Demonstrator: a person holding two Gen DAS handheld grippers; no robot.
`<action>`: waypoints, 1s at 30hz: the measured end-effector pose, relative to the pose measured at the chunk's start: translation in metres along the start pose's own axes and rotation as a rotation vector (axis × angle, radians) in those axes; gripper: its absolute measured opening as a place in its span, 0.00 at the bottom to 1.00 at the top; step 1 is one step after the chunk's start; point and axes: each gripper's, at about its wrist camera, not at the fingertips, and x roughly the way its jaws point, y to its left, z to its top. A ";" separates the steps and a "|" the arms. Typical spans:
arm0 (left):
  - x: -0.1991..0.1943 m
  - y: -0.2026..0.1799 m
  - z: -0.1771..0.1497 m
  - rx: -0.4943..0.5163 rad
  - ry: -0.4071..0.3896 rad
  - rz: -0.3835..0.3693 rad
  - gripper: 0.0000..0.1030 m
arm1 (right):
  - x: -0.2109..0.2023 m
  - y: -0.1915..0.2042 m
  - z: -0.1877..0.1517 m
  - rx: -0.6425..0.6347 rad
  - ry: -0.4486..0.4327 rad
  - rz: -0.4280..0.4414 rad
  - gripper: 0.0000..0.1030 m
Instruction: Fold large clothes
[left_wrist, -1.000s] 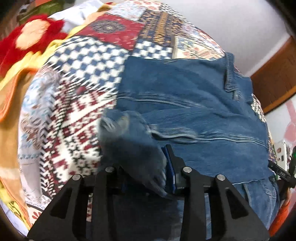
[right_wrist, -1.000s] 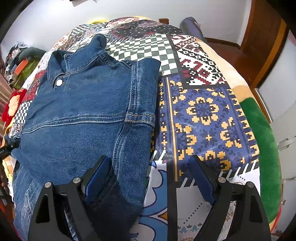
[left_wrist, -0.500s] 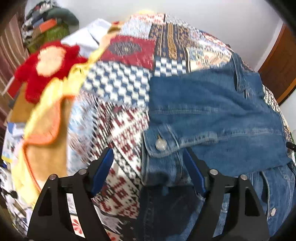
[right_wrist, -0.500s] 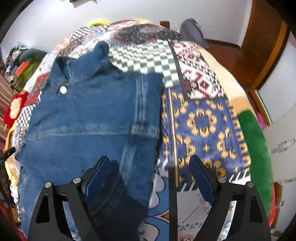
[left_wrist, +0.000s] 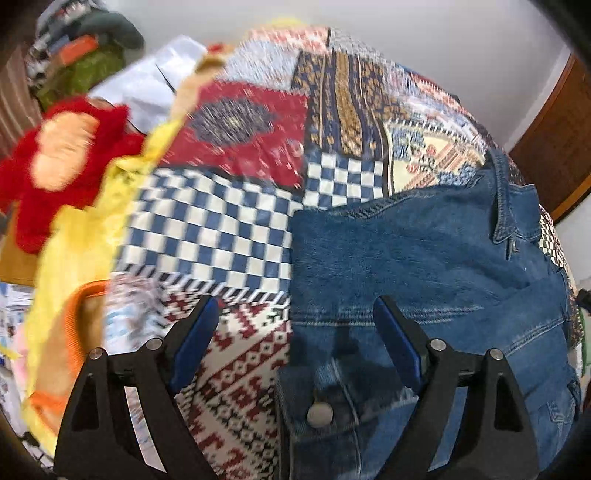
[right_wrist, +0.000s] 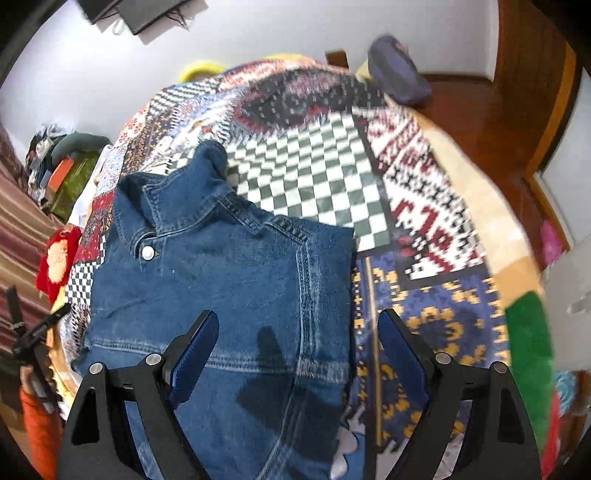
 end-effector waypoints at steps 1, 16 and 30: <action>0.008 0.002 0.003 -0.005 0.013 -0.014 0.83 | 0.007 -0.003 0.001 0.013 0.018 0.011 0.84; 0.085 0.031 0.037 -0.254 0.117 -0.308 0.23 | 0.048 -0.030 0.013 0.135 0.059 0.122 0.22; -0.011 0.050 0.057 -0.120 -0.110 -0.008 0.00 | 0.038 0.063 0.099 -0.183 -0.073 0.029 0.09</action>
